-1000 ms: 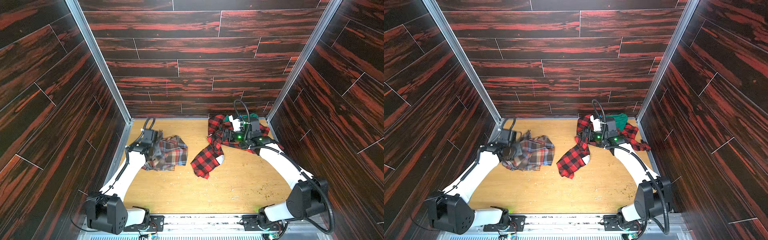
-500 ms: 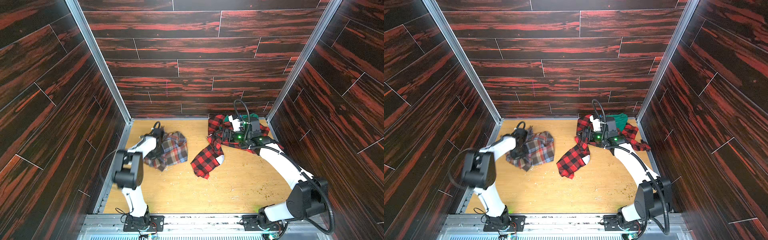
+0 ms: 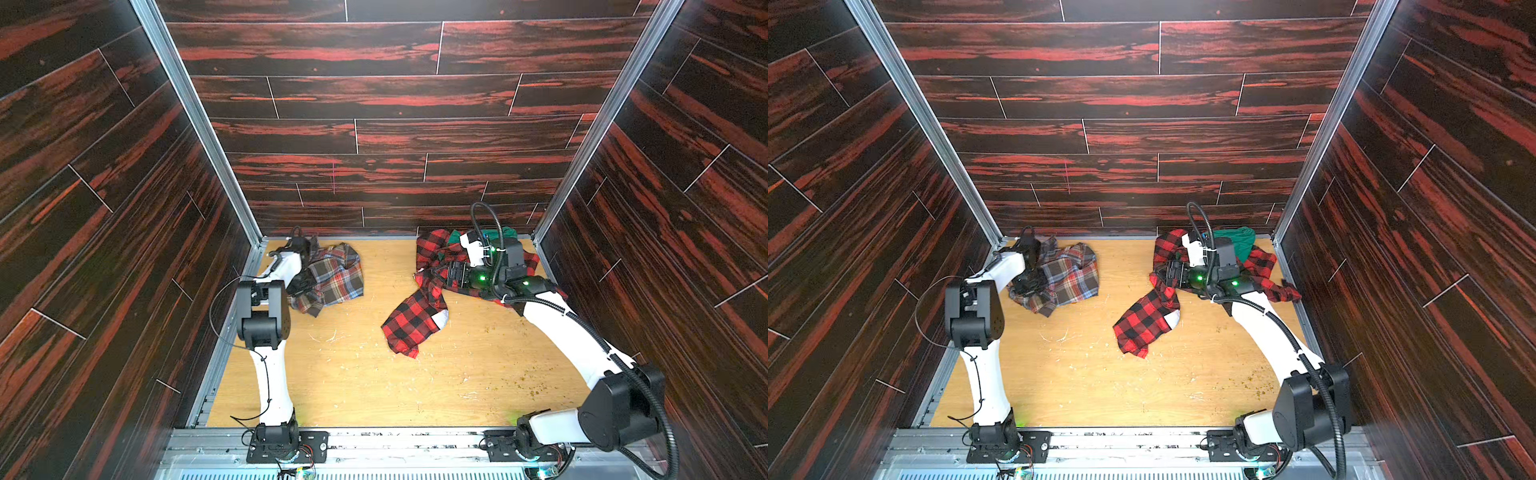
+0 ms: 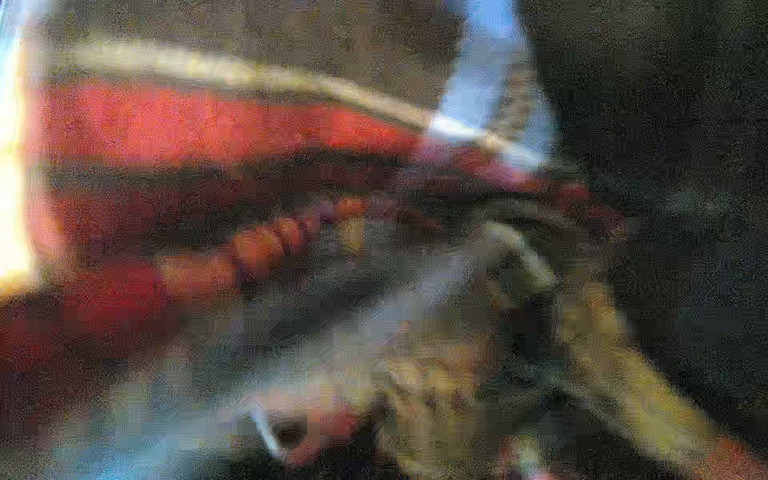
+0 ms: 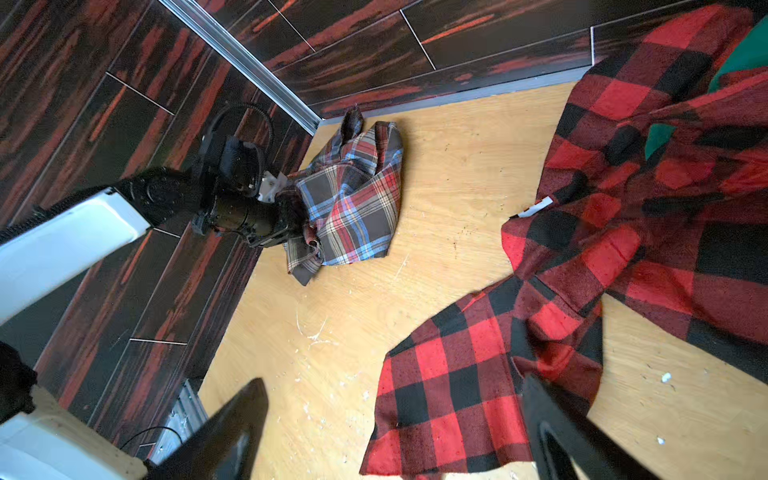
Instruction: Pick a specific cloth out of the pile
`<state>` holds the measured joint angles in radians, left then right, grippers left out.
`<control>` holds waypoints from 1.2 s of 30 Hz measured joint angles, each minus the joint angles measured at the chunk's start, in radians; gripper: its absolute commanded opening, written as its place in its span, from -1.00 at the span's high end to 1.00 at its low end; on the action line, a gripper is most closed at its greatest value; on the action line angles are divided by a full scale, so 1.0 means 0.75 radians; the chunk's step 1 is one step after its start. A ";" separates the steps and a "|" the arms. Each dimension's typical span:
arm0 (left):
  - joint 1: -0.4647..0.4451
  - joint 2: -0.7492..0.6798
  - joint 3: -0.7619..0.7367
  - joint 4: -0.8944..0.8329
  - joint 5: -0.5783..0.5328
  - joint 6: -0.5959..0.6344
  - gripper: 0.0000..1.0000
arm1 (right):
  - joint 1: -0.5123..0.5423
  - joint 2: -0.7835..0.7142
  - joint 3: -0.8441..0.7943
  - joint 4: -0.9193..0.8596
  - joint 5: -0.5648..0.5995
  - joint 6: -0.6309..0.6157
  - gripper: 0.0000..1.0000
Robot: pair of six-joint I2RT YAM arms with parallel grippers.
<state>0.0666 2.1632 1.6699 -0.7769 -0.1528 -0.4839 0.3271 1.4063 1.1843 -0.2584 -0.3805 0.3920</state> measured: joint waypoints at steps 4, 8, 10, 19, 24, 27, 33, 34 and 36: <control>0.040 -0.204 -0.239 0.168 0.093 0.166 -0.98 | 0.000 -0.005 -0.001 -0.004 -0.003 0.001 -0.92; 0.019 -0.487 -0.450 0.346 0.162 0.293 -0.98 | 0.001 -0.001 0.000 -0.002 -0.017 0.011 -0.92; -0.005 -0.581 -0.469 0.414 0.181 0.351 -0.98 | 0.002 0.005 0.001 0.002 -0.031 0.020 -0.92; -0.076 -0.100 0.193 0.287 0.160 0.455 -0.98 | 0.004 0.032 0.011 0.008 -0.062 0.024 -0.92; -0.072 0.317 0.604 -0.042 0.161 0.453 -0.98 | 0.004 0.019 0.010 -0.047 -0.034 -0.002 -0.92; -0.073 0.379 0.608 -0.140 0.140 0.446 -0.98 | 0.003 -0.020 -0.004 -0.077 -0.001 -0.023 -0.92; -0.070 0.382 0.635 -0.263 0.140 0.421 -0.12 | 0.003 -0.070 -0.018 -0.105 0.044 -0.047 -0.92; -0.068 0.386 0.640 -0.274 0.143 0.417 0.30 | 0.003 -0.068 -0.018 -0.111 0.045 -0.049 -0.92; -0.058 0.386 0.640 -0.286 0.153 0.407 1.00 | 0.003 -0.067 -0.017 -0.120 0.046 -0.050 -0.92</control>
<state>0.0231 2.4527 2.1502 -0.9913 -0.0383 -0.1783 0.3294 1.3563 1.1717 -0.3481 -0.3462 0.3546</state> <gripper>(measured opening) 0.354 0.960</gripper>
